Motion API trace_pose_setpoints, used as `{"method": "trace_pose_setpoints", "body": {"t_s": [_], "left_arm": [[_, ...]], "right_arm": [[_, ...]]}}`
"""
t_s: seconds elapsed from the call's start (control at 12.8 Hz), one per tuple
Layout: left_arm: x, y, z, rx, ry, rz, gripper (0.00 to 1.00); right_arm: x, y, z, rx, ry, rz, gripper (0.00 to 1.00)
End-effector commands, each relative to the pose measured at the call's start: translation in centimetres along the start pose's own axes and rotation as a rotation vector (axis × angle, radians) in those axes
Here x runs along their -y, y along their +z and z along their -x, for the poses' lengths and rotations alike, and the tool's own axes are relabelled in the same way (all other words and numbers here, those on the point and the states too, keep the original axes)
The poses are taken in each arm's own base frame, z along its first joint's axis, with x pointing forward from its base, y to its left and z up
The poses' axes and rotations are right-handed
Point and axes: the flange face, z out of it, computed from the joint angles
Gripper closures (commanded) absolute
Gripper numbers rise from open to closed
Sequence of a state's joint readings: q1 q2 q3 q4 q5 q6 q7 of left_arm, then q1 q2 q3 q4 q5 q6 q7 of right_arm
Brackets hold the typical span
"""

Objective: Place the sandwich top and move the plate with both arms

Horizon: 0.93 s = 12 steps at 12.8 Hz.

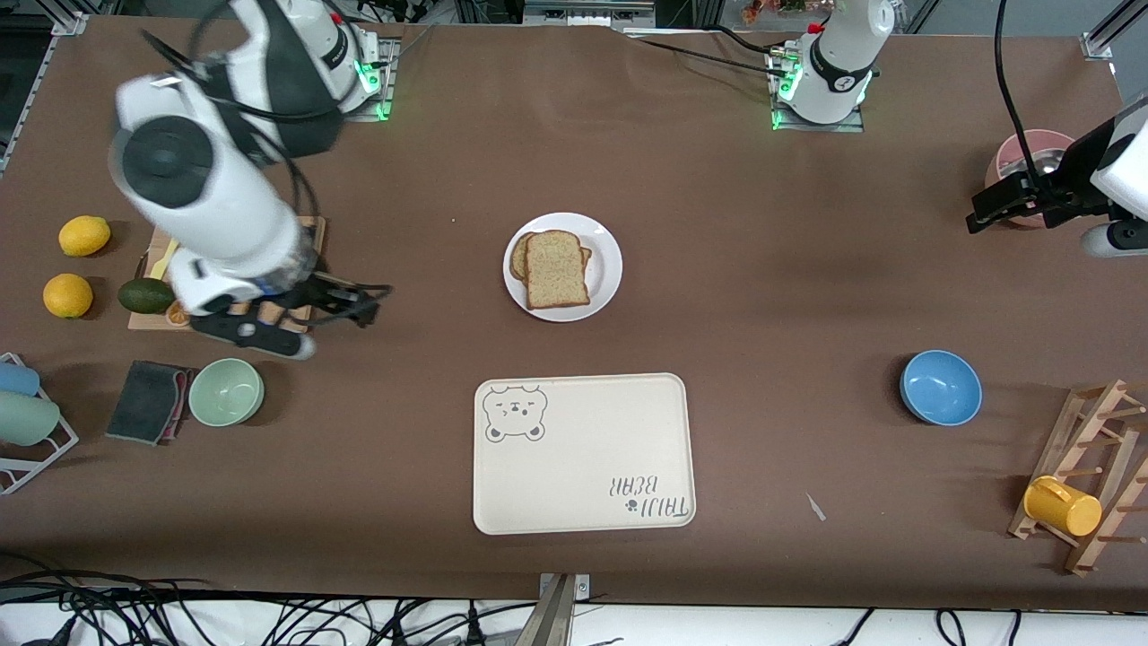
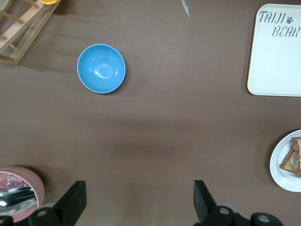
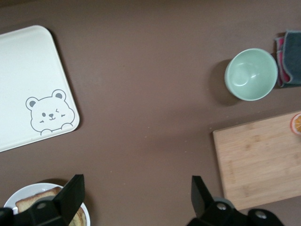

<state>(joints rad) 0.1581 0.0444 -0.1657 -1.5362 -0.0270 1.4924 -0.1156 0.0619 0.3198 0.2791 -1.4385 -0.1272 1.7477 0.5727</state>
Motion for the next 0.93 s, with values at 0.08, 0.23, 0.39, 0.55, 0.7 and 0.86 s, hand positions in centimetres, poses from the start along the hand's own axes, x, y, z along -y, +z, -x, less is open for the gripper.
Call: {"method": "trace_pose_setpoints", "body": {"t_s": [0.08,0.23,0.39,0.55,0.7,0.86], "left_arm": [[-0.1,1.2,-1.0,0.036,-0.016,0.031,0.0],[-0.6,2.9,-2.0,0.077,-0.025,0.099,0.0],[-0.6,4.4,-3.0,0.096,-0.037,0.138,0.0],[0.2,5.5,-4.4,0.038,-0.087,0.27,0.0],[-1.0,8.5,-4.0,0.055,-0.099,0.343,0.0],[-2.0,14.0,-3.7,0.068,-0.169,0.456,0.0]], "right_arm": [[-7.9,-3.7,-0.2,0.021,-0.126,-0.015,0.0],[-11.3,-5.1,0.5,0.063,-0.122,-0.043,0.0],[-14.1,-6.6,1.5,0.058,-0.158,-0.064,0.0],[-16.9,-7.6,1.9,0.088,-0.179,-0.08,0.0],[-18.2,-8.4,2.7,0.117,-0.192,-0.08,0.0],[-18.9,-8.4,2.6,0.12,-0.198,-0.081,0.0]]}}
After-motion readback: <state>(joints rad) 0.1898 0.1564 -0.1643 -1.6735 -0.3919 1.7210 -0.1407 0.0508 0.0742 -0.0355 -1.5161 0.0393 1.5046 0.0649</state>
